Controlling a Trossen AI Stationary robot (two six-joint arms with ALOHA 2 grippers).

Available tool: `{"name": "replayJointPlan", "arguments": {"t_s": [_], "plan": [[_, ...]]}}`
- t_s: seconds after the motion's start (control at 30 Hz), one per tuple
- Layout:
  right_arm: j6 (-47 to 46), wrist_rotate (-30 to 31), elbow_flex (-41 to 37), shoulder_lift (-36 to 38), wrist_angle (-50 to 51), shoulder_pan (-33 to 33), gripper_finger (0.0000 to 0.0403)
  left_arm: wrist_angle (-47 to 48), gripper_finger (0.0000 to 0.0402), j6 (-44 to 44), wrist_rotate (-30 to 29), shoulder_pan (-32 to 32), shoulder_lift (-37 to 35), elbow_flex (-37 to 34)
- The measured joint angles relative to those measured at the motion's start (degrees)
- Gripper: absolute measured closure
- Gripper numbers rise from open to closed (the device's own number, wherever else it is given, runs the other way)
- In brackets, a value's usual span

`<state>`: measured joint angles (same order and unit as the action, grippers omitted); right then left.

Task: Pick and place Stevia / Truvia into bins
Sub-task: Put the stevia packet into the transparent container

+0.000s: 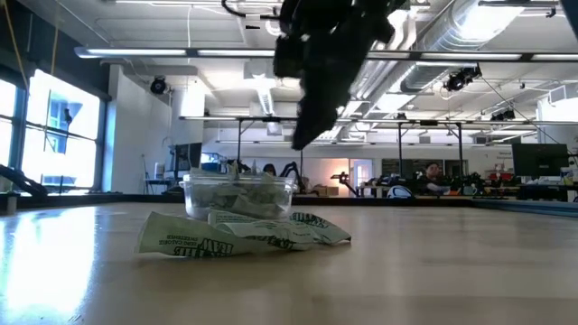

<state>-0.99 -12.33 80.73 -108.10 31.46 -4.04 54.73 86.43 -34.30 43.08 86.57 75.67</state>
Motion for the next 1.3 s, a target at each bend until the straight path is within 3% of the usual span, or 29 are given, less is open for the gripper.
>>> {"name": "replayJointPlan", "arguments": {"t_s": [0.07, 0.17, 0.27, 0.33, 0.6, 0.77, 0.9, 1.03, 1.3], "plan": [[2.8, 1.5, 0.0, 1.6, 5.8, 2.4, 0.0207, -3.7, 0.0231, -4.5, 4.8, -2.8, 0.9, -2.1], [6.1, 6.2, -0.4, 4.1, 14.9, 7.2, 0.0202, -15.1, 0.0231, -18.1, 10.7, -6.6, 3.7, -4.8], [6.0, 11.2, -3.8, 7.7, 18.5, 12.5, 0.0201, -23.9, 0.0231, -34.7, 11.8, -8.8, 7.4, -5.4], [2.2, 13.0, -7.8, 10.7, 18.3, 15.9, 0.0201, -25.8, 0.0231, -40.3, 13.2, -10.4, 9.8, -5.4], [-23.7, 17.9, -24.9, 22.6, 9.8, 26.6, 0.0199, -28.5, 0.023, -51.4, 20.9, -14.3, 14.6, -5.4], [-35.9, 20.6, -30.7, 25.2, 4.4, 31.5, 0.0181, -27.5, 0.0189, -55.4, 22.2, -14.3, 17.4, -5.4], [-39.4, 22.0, -31.9, 24.6, 3.7, 33.9, 0.0165, -27.9, 0.0146, -60.2, 22.5, -14.2, 18.7, -5.4], [-40.0, 24.7, -32.0, 24.5, 3.0, 35.1, 0.0162, -29.0, 0.0133, -62.4, 23.2, -15.0, 20.1, -5.4], [-40.6, 28.7, -32.0, 24.5, 1.6, 34.7, 0.0161, -31.6, 0.0189, -62.8, 23.6, -17.2, 22.5, -5.3]]}}
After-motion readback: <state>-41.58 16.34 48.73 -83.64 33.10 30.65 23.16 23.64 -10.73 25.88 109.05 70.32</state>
